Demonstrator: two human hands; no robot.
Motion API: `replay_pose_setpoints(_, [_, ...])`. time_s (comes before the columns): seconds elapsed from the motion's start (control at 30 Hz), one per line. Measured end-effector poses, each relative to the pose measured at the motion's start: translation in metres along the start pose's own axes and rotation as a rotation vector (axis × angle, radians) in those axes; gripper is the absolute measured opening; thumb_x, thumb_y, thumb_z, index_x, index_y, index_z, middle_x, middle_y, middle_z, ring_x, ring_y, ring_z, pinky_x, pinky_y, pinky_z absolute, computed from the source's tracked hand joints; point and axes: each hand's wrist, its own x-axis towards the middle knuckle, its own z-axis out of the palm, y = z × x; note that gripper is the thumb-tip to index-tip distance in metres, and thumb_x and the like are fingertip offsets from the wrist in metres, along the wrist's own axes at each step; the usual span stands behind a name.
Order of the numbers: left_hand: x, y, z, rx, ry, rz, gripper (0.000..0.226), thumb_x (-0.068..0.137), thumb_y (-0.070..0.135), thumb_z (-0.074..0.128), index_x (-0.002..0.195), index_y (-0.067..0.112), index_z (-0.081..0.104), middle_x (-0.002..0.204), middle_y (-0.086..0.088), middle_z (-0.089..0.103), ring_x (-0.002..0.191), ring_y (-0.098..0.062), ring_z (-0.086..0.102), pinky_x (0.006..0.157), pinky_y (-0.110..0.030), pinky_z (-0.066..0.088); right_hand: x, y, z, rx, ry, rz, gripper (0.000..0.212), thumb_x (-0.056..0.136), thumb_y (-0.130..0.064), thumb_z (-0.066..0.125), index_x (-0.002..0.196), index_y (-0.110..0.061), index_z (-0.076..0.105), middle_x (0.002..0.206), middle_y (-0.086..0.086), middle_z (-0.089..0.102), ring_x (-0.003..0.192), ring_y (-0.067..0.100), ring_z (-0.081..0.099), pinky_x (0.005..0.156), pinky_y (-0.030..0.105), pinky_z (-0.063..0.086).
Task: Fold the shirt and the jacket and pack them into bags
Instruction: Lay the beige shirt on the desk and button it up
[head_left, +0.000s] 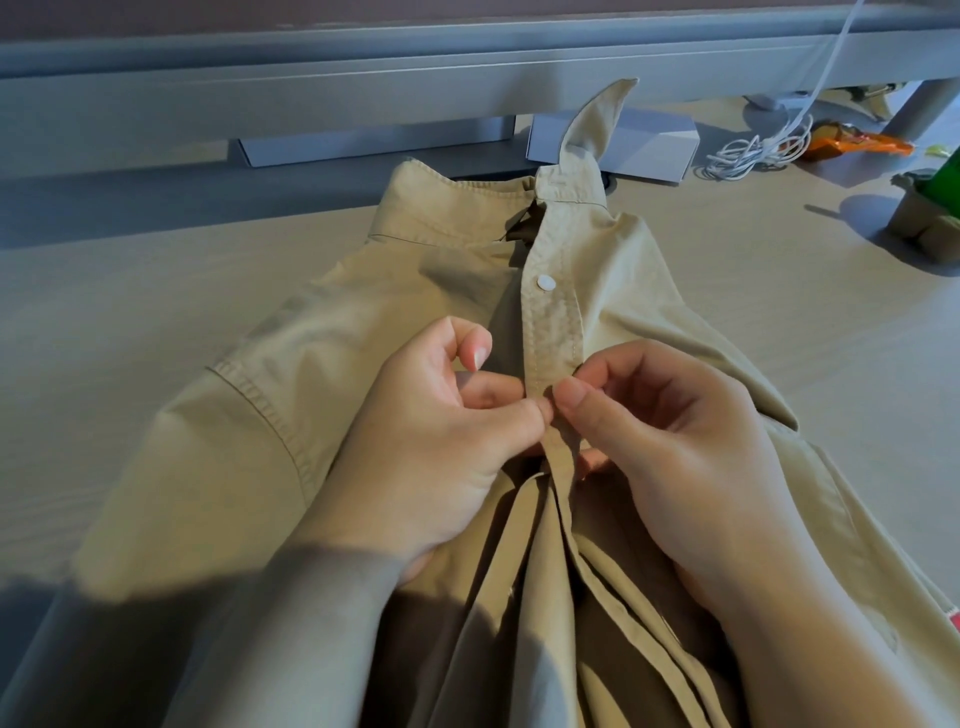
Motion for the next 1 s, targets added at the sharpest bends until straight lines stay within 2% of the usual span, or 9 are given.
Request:
replay_pose_setpoints(0.17, [0.000, -0.002, 0.000, 0.011, 0.005, -0.014, 0.034, 0.065, 0.007, 0.064, 0.073, 0.024, 0.036, 0.067, -0.014, 0.060, 0.070, -0.031, 0.059, 0.073, -0.048, 0.049, 0.000, 0.002, 0.001, 0.128, 0.017, 0.126, 0.012, 0.083, -0.011, 0.067, 0.072, -0.009, 0.068, 0.062, 0.009, 0.069, 0.055, 0.019, 0.065, 0.058, 0.034, 0.056])
replay_pose_setpoints(0.33, [0.001, -0.006, 0.001, -0.040, 0.016, -0.080, 0.042, 0.076, -0.003, 0.071, 0.074, 0.020, 0.035, 0.063, -0.006, 0.067, 0.059, -0.018, 0.065, 0.058, -0.027, 0.052, 0.002, 0.004, 0.005, 0.259, 0.088, 0.302, 0.016, 0.089, -0.012, 0.060, 0.078, -0.002, 0.067, 0.069, 0.017, 0.070, 0.063, 0.030, 0.069, 0.055, 0.033, 0.058])
replay_pose_setpoints(0.47, [0.006, -0.027, 0.009, 0.071, 0.142, -0.088, 0.044, 0.074, 0.005, 0.074, 0.067, 0.027, 0.037, 0.056, 0.002, 0.060, 0.051, -0.011, 0.054, 0.054, -0.027, 0.046, 0.009, 0.022, 0.017, -0.221, 0.306, 0.165, 0.020, 0.083, -0.026, 0.065, 0.066, -0.016, 0.066, 0.061, 0.004, 0.067, 0.059, 0.015, 0.063, 0.059, 0.027, 0.052])
replay_pose_setpoints(0.63, [0.001, -0.038, 0.025, 0.437, 0.281, 0.095, 0.038, 0.069, 0.023, 0.066, 0.054, 0.024, 0.031, 0.053, 0.001, 0.047, 0.051, -0.013, 0.034, 0.052, -0.030, 0.035, 0.007, 0.023, 0.025, -0.263, 0.378, 0.132, 0.016, 0.084, -0.018, 0.061, 0.069, -0.012, 0.065, 0.061, -0.003, 0.062, 0.063, 0.005, 0.055, 0.053, 0.009, 0.039])
replay_pose_setpoints(0.73, [0.003, -0.022, 0.030, 0.607, 0.283, -0.027, 0.042, 0.078, 0.027, 0.066, 0.053, 0.019, 0.033, 0.051, 0.003, 0.043, 0.053, -0.017, 0.038, 0.054, -0.029, 0.032, 0.009, 0.002, 0.016, -0.261, 0.245, 0.307, 0.016, 0.089, -0.023, 0.056, 0.083, -0.015, 0.068, 0.073, -0.001, 0.067, 0.071, 0.010, 0.061, 0.068, 0.023, 0.050])
replay_pose_setpoints(0.8, [-0.004, -0.001, 0.025, 0.664, 0.143, -0.184, 0.030, 0.082, 0.031, 0.068, 0.062, 0.023, 0.047, 0.061, 0.008, 0.051, 0.066, -0.020, 0.054, 0.061, -0.027, 0.038, -0.009, -0.023, 0.001, -0.248, 0.106, 0.472, 0.020, 0.091, -0.028, 0.055, 0.103, -0.018, 0.066, 0.086, 0.000, 0.069, 0.078, 0.018, 0.066, 0.074, 0.035, 0.057])
replay_pose_setpoints(0.83, [-0.014, 0.011, 0.020, 0.684, 0.073, -0.234, 0.021, 0.083, 0.028, 0.068, 0.071, 0.025, 0.052, 0.072, 0.008, 0.057, 0.077, -0.019, 0.060, 0.067, -0.026, 0.043, -0.027, -0.036, -0.006, -0.318, 0.054, 0.499, 0.024, 0.090, -0.029, 0.056, 0.111, -0.018, 0.063, 0.092, 0.000, 0.068, 0.079, 0.017, 0.066, 0.071, 0.032, 0.055])
replay_pose_setpoints(0.9, [-0.045, 0.034, 0.010, 0.748, 0.013, -0.234, 0.015, 0.083, 0.024, 0.066, 0.080, 0.029, 0.052, 0.088, 0.008, 0.061, 0.089, -0.017, 0.062, 0.077, -0.029, 0.049, -0.079, -0.055, -0.016, -0.524, -0.007, 0.481, 0.024, 0.088, -0.028, 0.057, 0.110, -0.021, 0.061, 0.097, 0.000, 0.065, 0.085, 0.018, 0.062, 0.069, 0.024, 0.044])
replay_pose_setpoints(1.0, [-0.122, 0.059, 0.004, 0.774, 0.104, -0.144, 0.014, 0.081, 0.022, 0.067, 0.081, 0.026, 0.053, 0.087, 0.004, 0.059, 0.083, -0.017, 0.058, 0.070, -0.028, 0.045, -0.178, -0.061, -0.026, -0.613, -0.146, 0.583, 0.010, 0.086, -0.030, 0.059, 0.095, -0.024, 0.058, 0.084, -0.005, 0.060, 0.079, 0.015, 0.059, 0.064, 0.024, 0.043])
